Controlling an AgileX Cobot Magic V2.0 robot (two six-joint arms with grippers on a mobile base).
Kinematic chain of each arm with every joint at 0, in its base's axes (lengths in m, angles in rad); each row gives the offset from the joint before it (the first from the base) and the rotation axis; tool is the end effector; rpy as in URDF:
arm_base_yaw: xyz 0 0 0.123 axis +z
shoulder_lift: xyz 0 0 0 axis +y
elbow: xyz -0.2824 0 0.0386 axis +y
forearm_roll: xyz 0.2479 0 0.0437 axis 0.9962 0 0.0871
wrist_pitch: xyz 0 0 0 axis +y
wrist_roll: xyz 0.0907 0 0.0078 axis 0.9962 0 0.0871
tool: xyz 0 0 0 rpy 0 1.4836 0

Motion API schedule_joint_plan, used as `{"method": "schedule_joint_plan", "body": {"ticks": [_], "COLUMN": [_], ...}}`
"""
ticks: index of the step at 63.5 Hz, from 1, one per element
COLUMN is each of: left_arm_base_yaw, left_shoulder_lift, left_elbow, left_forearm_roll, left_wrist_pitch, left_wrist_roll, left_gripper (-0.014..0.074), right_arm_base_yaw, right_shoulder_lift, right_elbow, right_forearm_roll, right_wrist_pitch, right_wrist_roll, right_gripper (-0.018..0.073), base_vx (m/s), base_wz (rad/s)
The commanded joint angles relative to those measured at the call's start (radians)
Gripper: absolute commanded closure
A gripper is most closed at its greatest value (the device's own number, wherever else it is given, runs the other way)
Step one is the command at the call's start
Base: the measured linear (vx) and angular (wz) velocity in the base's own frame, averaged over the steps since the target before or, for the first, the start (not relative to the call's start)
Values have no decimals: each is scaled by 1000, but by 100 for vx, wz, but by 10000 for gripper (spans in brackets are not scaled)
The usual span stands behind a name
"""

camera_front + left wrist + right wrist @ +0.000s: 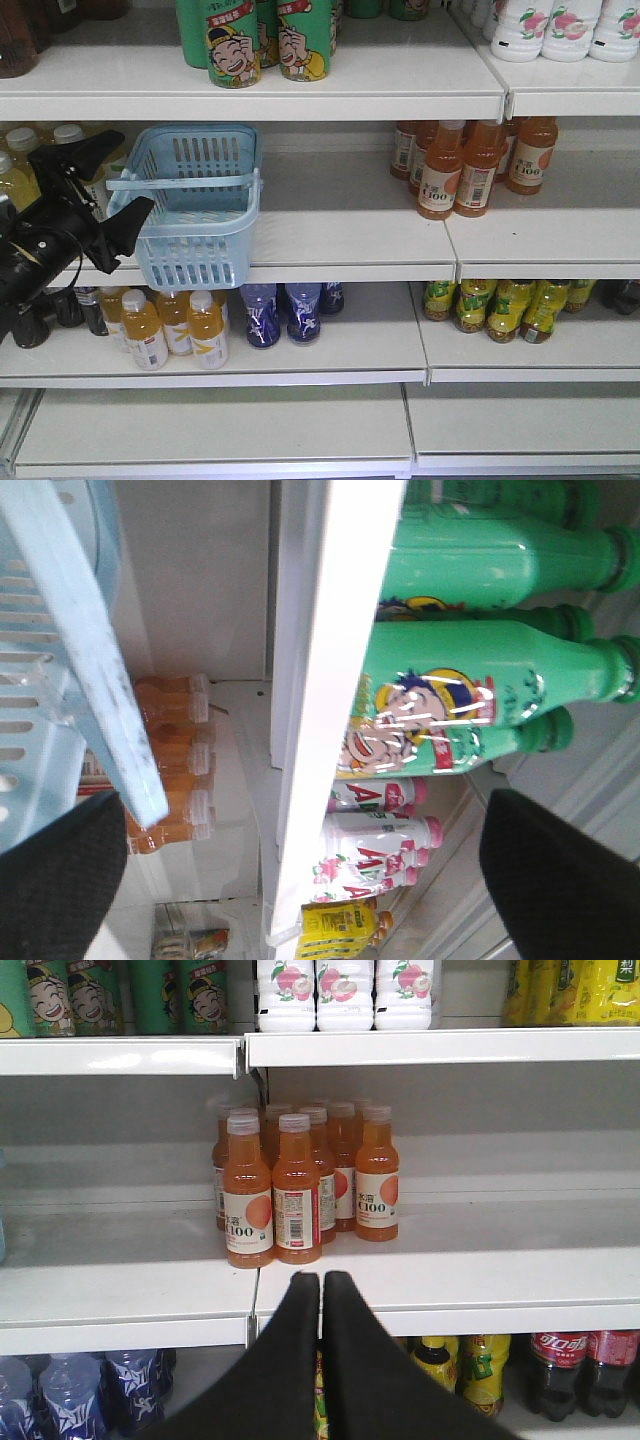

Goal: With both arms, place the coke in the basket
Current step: 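Reach the left gripper to the light-blue basket handle and grasp it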

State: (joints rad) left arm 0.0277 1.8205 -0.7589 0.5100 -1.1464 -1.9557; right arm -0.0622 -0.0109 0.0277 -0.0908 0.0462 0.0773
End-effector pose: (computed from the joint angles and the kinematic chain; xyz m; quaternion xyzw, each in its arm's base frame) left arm 0.3482 -0.0308 0.2015 -0.3885 0.5441 -0.6474 0.3660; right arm 0.0567 -0.0039 0.2001 0.0185 0.6982 -0.0285 0.7151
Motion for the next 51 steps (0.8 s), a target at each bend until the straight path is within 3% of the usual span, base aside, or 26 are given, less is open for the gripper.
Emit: {"method": "schedule_joint_plan", "body": {"ticks": [1,16,51], "left_arm_base_yaw": [-9,-9,-9], "left_shoulder_lift": [4,80,178], "left_elbow": [-64,-127,-269], "left_forearm_roll": [-14,-45,-70], "left_wrist_pitch": [-125,-112,2], "left_wrist_roll": [-9,-44,-58], "left_gripper": [-45,10,15], "right_arm_base_yaw": [-5,-5,-5], "right_shoulder_lift": [-13,-13,-13], "right_elbow": [6,6,6], "right_forearm_roll": [-7,-7,-7], "right_wrist_pitch": [-73,-73,-73], "right_wrist_roll": [-9,-9,-9], "right_gripper": [564,564,564], "base_vx": [0,0,0], "base_wz": [0,0,0]}}
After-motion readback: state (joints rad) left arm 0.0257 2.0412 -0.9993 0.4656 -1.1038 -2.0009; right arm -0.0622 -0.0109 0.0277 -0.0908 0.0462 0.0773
